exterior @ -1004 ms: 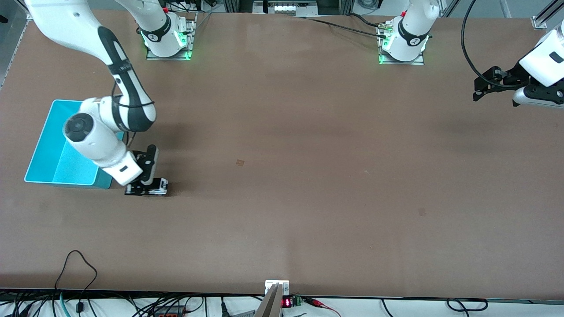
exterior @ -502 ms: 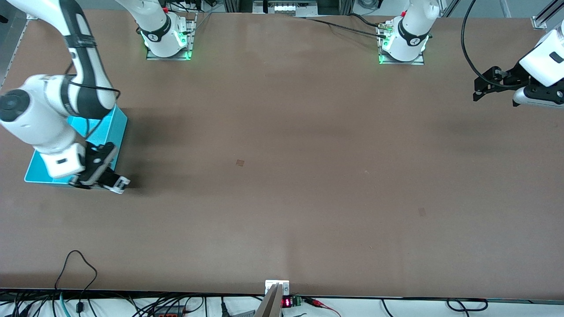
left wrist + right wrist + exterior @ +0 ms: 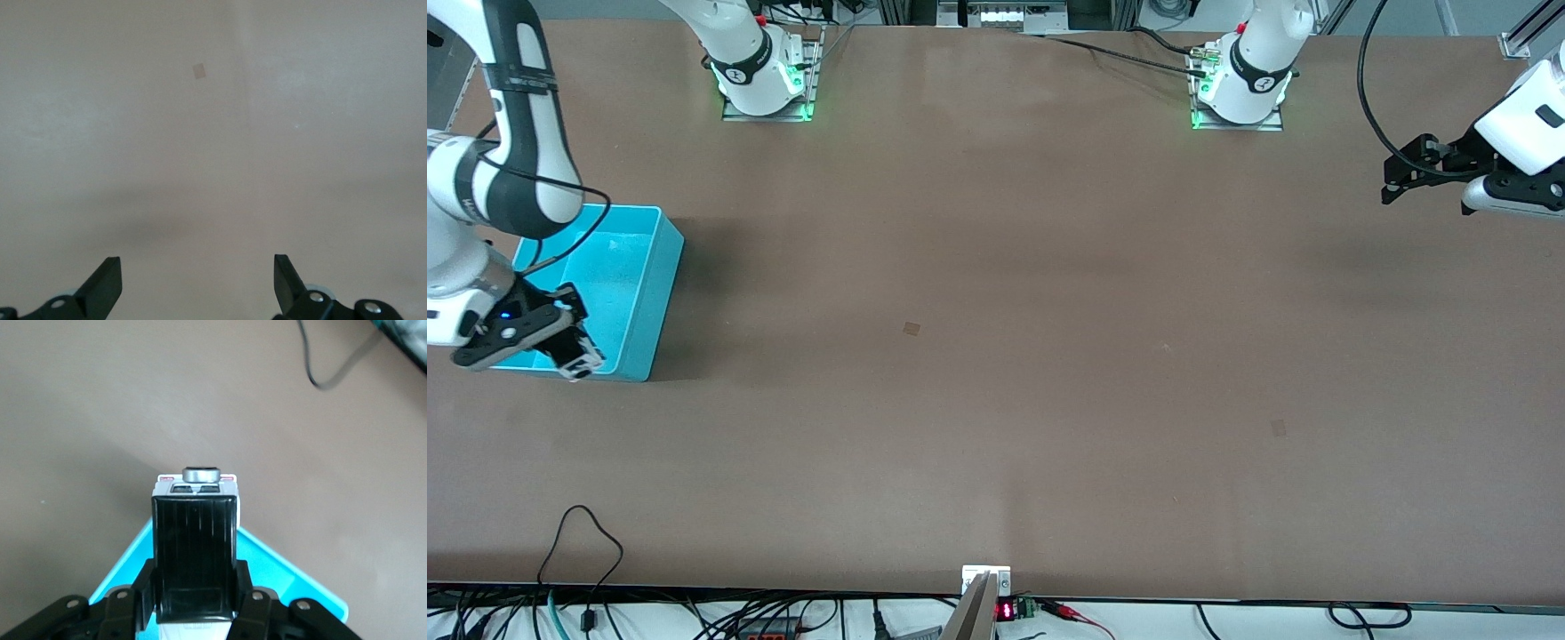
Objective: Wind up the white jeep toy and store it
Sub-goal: 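Lift the jeep with the right gripper and carry it over the bin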
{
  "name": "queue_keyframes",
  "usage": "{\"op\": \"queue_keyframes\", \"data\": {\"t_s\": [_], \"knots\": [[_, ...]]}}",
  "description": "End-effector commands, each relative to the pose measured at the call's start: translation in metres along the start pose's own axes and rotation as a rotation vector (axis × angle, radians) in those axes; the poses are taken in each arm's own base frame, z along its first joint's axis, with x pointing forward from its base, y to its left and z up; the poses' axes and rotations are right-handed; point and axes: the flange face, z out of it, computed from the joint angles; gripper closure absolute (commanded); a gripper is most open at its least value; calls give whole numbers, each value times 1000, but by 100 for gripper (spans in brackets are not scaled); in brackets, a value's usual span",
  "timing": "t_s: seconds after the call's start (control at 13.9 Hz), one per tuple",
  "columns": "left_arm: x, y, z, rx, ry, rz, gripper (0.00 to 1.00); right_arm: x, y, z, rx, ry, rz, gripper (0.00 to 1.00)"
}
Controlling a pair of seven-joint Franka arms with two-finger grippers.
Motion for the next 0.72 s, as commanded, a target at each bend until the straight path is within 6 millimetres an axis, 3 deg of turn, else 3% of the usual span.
{"op": "queue_keyframes", "data": {"t_s": [0.0,0.22,0.5,0.65], "knots": [[3,-2,-4,-6,-9,17,0,-17,4,9,27,-72,234,99],[3,-2,-5,-6,-7,17,0,-31,-5,27,72,-160,433,99],[3,-1,-5,-4,-8,19,0,-74,-10,68,89,-189,488,99],[3,-1,-5,-6,-7,19,0,-93,-22,90,82,-169,498,99]]}}
